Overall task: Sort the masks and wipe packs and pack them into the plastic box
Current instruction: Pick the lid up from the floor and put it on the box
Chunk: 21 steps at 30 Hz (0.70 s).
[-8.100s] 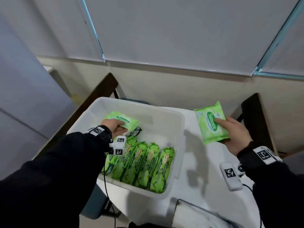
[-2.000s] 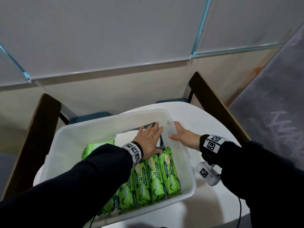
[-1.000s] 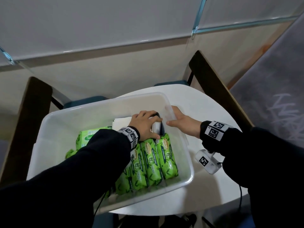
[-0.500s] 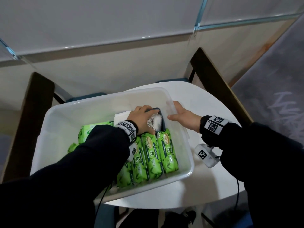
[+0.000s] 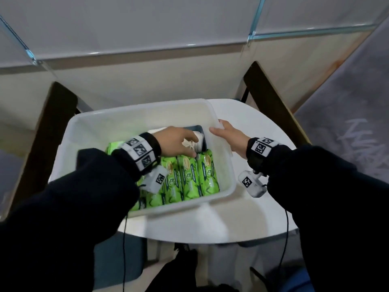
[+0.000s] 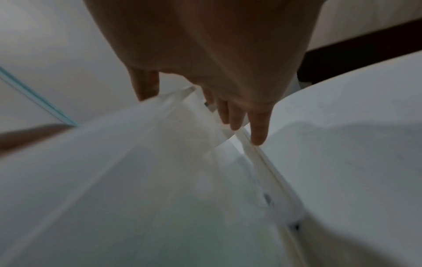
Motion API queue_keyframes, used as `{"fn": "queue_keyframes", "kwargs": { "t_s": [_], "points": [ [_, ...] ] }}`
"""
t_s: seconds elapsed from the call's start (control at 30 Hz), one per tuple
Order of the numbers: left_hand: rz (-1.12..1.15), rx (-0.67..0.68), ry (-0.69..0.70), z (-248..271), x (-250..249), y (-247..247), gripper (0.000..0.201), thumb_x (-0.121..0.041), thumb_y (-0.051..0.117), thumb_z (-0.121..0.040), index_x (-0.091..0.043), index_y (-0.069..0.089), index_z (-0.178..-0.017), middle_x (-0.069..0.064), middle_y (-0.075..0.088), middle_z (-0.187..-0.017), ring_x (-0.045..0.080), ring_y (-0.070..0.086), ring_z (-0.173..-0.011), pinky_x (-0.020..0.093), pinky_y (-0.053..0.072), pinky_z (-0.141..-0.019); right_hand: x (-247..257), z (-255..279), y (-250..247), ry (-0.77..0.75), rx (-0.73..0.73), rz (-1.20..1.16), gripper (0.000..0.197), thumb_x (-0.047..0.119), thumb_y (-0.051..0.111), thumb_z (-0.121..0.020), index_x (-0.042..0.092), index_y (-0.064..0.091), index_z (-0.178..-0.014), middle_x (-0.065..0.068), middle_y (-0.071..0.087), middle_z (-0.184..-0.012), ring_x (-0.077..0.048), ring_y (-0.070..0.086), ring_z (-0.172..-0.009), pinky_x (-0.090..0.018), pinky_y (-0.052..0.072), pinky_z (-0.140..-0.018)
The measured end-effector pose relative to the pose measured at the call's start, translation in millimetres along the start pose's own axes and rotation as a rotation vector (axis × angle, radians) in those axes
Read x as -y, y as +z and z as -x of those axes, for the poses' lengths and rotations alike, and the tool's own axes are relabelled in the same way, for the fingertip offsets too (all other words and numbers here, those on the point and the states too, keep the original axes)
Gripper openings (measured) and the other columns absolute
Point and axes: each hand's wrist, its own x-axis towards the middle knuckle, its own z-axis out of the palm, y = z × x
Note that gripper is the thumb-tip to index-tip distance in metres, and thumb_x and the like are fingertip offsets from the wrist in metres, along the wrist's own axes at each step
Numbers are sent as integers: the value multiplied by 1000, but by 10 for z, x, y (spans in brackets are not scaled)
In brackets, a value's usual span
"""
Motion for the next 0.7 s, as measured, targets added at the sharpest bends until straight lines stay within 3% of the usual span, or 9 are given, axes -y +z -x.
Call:
{"fn": "queue_keyframes", "kwargs": {
  "t_s": [0.07,0.17,0.23,0.3,0.37,0.5,0.63,0.7],
  "points": [
    [29,-72,39,391,-240,-49,58,-52,77,-85,-28,61,-137,-6,65,-135,14,61,-119,28,46,-99,-152,180,62,-21,-6,-63,86,70,67,-75,35,41,-149,9,60,-140,-18,59,-127,-53,46,-110],
    [96,-278,92,955,-623,157,50,-53,76,-84,-28,69,-126,-8,70,-120,10,65,-106,33,51,-95,-474,543,140,-70,-27,-125,79,66,64,-81,31,43,-149,8,60,-142,-16,58,-129,-50,43,-114],
    [130,-445,127,1266,-876,450,41,-51,71,-84,-27,73,-117,-12,73,-109,6,67,-97,29,51,-90,-755,818,170,-81,-53,-134,77,64,63,-88,29,39,-153,4,54,-148,-15,51,-135,-48,38,-117],
    [224,-571,132,1519,-1112,821,25,-41,72,-87,-25,76,-106,-13,74,-95,2,67,-87,22,50,-81,-1065,1150,191,-69,-73,-129,64,58,60,-96,30,41,-151,1,52,-148,-17,49,-135,-46,41,-113],
    [374,-619,89,1693,-1251,1208,8,-29,77,-88,-23,77,-93,-13,74,-83,5,68,-78,18,49,-73,-1365,1448,216,-45,-89,-148,48,52,59,-99,28,53,-140,-2,60,-136,-19,58,-123,-42,51,-100],
    [567,-484,-51,1894,-1277,2006,10,-21,79,-88,-20,75,-78,-5,70,-68,11,63,-63,24,49,-65,-1952,1906,262,58,-21,-207,33,46,60,-100,18,71,-114,-8,74,-107,-19,69,-88,-35,54,-74],
    [604,-69,-262,1889,-901,2862,9,-20,76,-89,-13,78,-83,2,75,-75,9,66,-64,20,50,-63,-2604,2056,480,154,55,-146,27,28,68,-97,5,70,-111,-8,75,-90,-17,66,-73,-26,49,-58],
    [619,102,-380,1799,-570,3392,13,-19,73,-91,-8,76,-85,2,72,-69,10,61,-58,22,47,-56,-2945,2002,671,200,101,-93,24,26,68,-97,5,70,-109,-6,75,-86,-15,64,-68,-25,47,-55]
  ]
}}
